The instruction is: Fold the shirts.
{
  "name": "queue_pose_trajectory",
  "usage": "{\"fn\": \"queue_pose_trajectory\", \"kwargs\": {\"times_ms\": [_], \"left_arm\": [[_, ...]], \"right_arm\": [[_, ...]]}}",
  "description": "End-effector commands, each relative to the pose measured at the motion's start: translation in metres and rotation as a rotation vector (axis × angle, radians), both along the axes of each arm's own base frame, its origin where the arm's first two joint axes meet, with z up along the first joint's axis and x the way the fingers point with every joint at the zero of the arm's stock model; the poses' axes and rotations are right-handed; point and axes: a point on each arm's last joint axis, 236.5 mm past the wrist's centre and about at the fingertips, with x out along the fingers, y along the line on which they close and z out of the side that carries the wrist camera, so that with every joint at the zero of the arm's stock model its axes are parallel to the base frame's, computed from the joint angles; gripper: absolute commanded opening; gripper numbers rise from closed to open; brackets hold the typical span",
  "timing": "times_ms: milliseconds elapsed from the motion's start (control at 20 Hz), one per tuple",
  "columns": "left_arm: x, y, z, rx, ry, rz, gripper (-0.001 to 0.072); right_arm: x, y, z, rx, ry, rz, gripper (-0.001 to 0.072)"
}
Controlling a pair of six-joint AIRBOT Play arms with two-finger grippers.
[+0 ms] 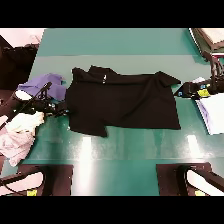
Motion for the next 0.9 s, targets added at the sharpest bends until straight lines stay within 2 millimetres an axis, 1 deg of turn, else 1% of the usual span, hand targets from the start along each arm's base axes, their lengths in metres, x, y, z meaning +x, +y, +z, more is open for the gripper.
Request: {"fn": "queue_pose_trajectory", "kwargs": {"times_ms": [0, 50, 150, 300, 400, 450, 500, 550, 650, 700, 850], "left_arm": [[0.003, -0.007, 0.004, -0.019, -0.01, 0.003, 0.0027], [0.002, -0.009, 0.009, -0.027, -0.008, -0.011, 0.0027], [0.003, -0.013, 0.024, -0.037, -0.02, -0.056, 0.0026], [0.011, -0.012, 0.049, -0.02, -0.087, -0.099, 0.0026], [0.013, -0.013, 0.058, -0.019, -0.11, -0.097, 0.0026], [0.012, -0.013, 0.058, -0.02, -0.11, -0.098, 0.0026], [0.011, -0.013, 0.057, -0.021, -0.104, -0.103, 0.0026], [0.01, -0.014, 0.058, -0.024, -0.101, -0.105, 0.0026], [0.008, -0.014, 0.058, -0.026, -0.096, -0.108, 0.0027], [0.008, -0.015, 0.058, -0.027, -0.095, -0.108, 0.0026], [0.007, -0.015, 0.058, -0.029, -0.09, -0.112, 0.0027]], "right_arm": [[-0.01, -0.006, -0.004, 0.002, 0.042, -0.006, 0.0364], [-0.017, -0.013, -0.009, 0.005, 0.065, -0.019, 0.0364], [-0.038, -0.03, -0.029, 0.018, 0.121, -0.067, 0.0364], [-0.079, -0.061, -0.075, 0.062, 0.222, -0.2, 0.0368], [-0.103, -0.078, -0.104, 0.11, 0.287, -0.29, 0.0369], [-0.11, -0.083, -0.117, 0.132, 0.311, -0.321, 0.0369], [-0.115, -0.085, -0.128, 0.157, 0.33, -0.34, 0.0369], [-0.117, -0.081, -0.137, 0.199, 0.345, -0.343, 0.0369], [-0.114, -0.071, -0.147, 0.276, 0.364, -0.347, 0.0369], [-0.11, -0.069, -0.151, 0.296, 0.372, -0.354, 0.0369], [-0.105, -0.062, -0.163, 0.299, 0.395, -0.337, 0.0366]]}}
